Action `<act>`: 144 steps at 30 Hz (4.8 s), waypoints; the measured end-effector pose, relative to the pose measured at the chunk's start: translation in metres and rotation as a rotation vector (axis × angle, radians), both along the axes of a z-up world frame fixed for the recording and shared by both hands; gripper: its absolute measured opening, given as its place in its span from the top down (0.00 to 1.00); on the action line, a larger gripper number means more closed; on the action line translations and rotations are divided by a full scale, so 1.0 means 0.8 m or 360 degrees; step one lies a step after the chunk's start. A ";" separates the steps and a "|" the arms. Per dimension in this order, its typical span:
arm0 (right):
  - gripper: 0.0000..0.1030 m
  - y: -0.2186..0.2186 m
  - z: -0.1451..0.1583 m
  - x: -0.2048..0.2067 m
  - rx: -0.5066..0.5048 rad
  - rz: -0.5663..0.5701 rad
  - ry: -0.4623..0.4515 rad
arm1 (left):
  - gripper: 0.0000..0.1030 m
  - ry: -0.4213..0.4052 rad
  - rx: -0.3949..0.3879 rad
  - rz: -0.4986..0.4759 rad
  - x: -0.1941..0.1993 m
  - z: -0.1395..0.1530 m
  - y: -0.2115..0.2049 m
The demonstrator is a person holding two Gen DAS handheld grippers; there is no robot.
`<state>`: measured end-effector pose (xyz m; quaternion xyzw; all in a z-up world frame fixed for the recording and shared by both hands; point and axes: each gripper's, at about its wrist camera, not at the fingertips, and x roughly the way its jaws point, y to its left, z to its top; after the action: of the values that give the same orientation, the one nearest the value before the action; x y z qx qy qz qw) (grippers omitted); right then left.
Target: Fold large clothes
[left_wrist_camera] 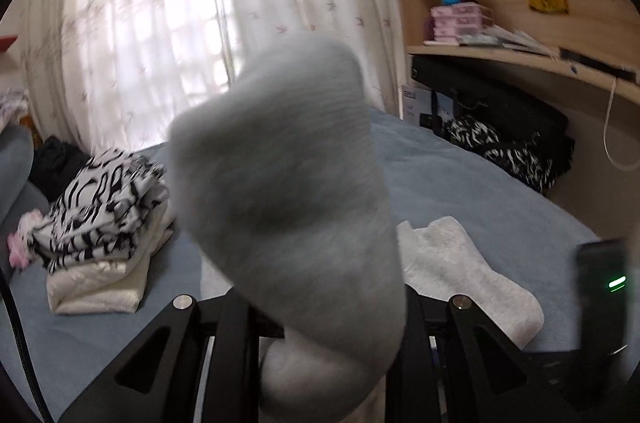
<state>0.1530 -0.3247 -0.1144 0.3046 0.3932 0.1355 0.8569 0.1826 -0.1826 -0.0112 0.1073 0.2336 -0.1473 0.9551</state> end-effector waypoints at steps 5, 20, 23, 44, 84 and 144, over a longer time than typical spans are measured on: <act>0.78 -0.089 0.005 -0.054 -0.0082 -0.0445 0.0027 | 0.82 -0.0003 0.0164 -0.0122 -0.008 -0.023 -0.069; 0.78 -0.161 -0.005 -0.124 -0.0015 -0.0794 0.0037 | 0.79 -0.0119 0.0650 -0.0549 -0.058 -0.155 -0.223; 0.78 -0.169 -0.005 -0.120 0.0012 -0.0764 0.0041 | 0.77 -0.0089 0.0540 -0.0568 -0.051 -0.134 -0.204; 0.78 -0.136 0.002 0.031 0.0517 -0.0055 0.0209 | 0.29 0.0149 0.0361 -0.1048 -0.058 -0.082 -0.144; 0.81 -0.144 -0.030 0.042 -0.0165 -0.0314 0.0354 | 0.00 0.0523 0.0650 -0.0363 0.114 -0.105 -0.135; 0.52 -0.074 -0.002 0.192 -0.0551 -0.0066 0.0462 | 0.00 0.1163 -0.0098 0.0041 0.237 -0.103 -0.030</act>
<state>0.3069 -0.3835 -0.1161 0.1772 0.5233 0.0031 0.8335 0.3720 -0.2065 -0.0939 0.0159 0.5563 -0.1708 0.8131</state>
